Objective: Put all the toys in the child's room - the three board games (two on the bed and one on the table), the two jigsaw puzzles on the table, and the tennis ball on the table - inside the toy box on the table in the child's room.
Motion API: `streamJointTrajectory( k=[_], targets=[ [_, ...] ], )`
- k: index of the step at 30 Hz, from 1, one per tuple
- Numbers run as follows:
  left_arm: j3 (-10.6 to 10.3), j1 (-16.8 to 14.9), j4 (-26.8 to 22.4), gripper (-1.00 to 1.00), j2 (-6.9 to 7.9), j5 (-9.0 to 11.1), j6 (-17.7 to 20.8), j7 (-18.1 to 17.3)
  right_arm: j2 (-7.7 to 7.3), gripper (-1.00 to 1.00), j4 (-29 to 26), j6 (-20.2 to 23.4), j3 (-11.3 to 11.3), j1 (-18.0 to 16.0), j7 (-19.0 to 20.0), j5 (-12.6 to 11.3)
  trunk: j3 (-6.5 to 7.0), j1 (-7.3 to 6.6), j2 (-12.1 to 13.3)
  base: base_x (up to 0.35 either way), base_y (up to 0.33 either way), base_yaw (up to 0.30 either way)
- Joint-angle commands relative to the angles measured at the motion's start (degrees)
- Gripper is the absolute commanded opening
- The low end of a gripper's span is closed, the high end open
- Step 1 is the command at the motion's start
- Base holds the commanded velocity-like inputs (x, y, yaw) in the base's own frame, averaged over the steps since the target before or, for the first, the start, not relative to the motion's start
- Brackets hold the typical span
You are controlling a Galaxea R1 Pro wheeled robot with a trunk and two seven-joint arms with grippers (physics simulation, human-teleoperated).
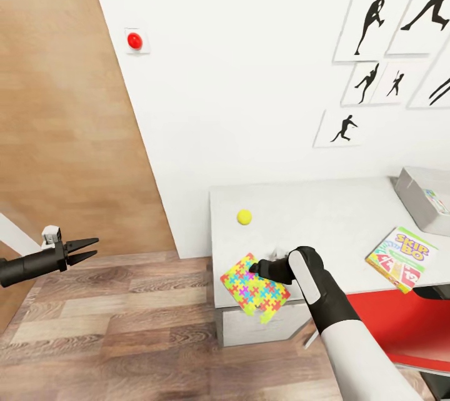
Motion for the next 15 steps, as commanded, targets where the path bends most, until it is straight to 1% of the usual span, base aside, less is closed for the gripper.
streamJointTrajectory(
  k=[1,15],
  targets=[
    [0.0,-0.1,0.0,1.00,0.01,0.1,0.5,-0.1,0.02,1.00,0.4,0.1,0.1,0.0,-0.6,-2.5,-0.09,0.03,-0.1,0.000,0.024,0.000],
    [0.0,-0.1,0.0,1.00,0.01,0.1,0.5,-0.1,0.02,1.00,0.4,0.1,0.1,0.0,-0.6,-2.5,-0.09,0.03,-0.1,0.000,0.069,0.000]
  ],
)
